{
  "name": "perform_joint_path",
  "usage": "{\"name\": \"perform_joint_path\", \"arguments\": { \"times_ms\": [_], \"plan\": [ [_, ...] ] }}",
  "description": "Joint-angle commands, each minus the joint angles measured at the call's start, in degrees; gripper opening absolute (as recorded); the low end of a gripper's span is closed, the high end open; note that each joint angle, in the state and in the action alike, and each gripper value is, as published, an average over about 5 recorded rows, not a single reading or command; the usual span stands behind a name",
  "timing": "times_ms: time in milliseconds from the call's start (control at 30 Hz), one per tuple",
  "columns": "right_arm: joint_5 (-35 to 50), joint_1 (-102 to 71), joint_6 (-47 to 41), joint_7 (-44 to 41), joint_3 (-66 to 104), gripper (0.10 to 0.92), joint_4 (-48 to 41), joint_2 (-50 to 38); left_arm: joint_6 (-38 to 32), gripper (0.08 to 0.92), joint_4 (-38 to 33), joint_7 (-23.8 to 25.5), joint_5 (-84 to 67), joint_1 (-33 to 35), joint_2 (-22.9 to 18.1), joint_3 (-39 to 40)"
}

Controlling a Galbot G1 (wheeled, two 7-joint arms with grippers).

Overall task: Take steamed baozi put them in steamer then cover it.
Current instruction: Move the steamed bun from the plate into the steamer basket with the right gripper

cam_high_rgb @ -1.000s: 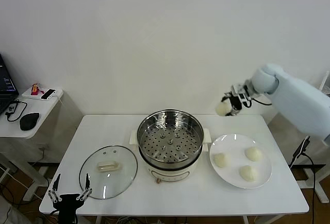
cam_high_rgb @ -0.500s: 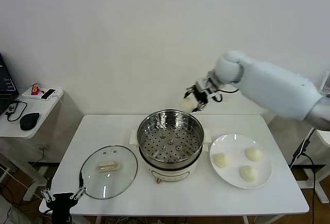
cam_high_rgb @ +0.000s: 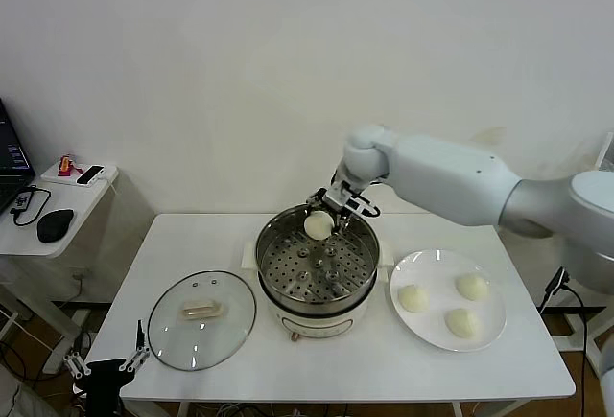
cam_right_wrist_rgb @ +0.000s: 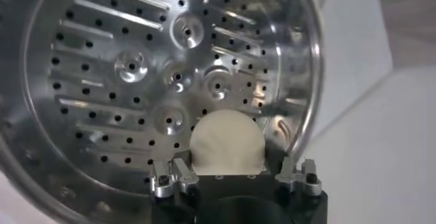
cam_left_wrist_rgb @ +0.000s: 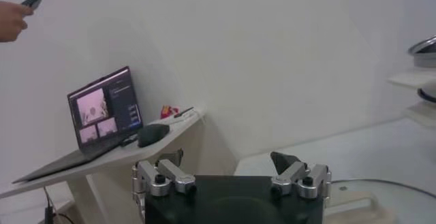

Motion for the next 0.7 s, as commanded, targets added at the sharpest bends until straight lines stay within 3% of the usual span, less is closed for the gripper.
{"name": "perform_joint_path", "arguments": {
  "times_ms": [33, 567, 700],
  "plan": [
    [-12.41, -2.78, 8.9, 3.39, 0.12, 0.668, -5.87, 3.58, 0.0, 0.823, 0.37, -0.01, -0.11, -0.26, 0.16, -0.54],
    [-11.63, -3.35, 11.17, 5.59, 1.65, 0.671, -8.62, 5.96, -0.1, 0.823, 0.68, -0.07, -0.02, -0.39, 0.19, -0.84],
    [-10.33, -3.33, 11.07, 5.69, 1.43, 0.706, -8.56, 5.95, -0.07, 0.823, 0.63, -0.07, -0.01, -0.44, 0.17, -0.83]
  ]
}}
